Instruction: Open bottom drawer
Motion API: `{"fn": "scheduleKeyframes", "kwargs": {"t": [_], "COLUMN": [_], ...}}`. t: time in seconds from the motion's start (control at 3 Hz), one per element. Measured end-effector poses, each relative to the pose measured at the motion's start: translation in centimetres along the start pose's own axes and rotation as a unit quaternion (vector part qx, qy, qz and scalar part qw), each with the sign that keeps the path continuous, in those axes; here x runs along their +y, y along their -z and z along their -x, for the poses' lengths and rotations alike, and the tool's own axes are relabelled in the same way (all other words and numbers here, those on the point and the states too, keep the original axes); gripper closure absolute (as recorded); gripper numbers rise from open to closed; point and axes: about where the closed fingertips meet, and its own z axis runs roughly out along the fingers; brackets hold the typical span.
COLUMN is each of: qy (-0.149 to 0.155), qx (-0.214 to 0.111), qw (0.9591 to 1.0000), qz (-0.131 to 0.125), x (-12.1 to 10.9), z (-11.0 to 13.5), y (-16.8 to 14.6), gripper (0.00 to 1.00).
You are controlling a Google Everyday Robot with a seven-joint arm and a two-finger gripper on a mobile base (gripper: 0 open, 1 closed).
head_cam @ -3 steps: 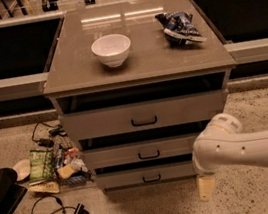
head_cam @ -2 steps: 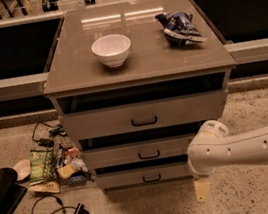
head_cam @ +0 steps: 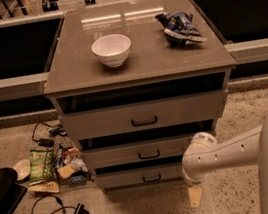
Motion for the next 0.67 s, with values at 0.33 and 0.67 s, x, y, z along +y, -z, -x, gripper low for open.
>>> {"fn": "scheduleKeyframes", "kwargs": {"t": [0.33, 0.67], "qy": [0.0, -0.002], "qx": [0.0, 0.01], "qw": [1.0, 0.9997], "qz": [0.001, 0.021], "x": [0.1, 0.1], "z": [0.0, 0.6], "y": [-0.1, -2.7], "gripper": [0.0, 0.0]}}
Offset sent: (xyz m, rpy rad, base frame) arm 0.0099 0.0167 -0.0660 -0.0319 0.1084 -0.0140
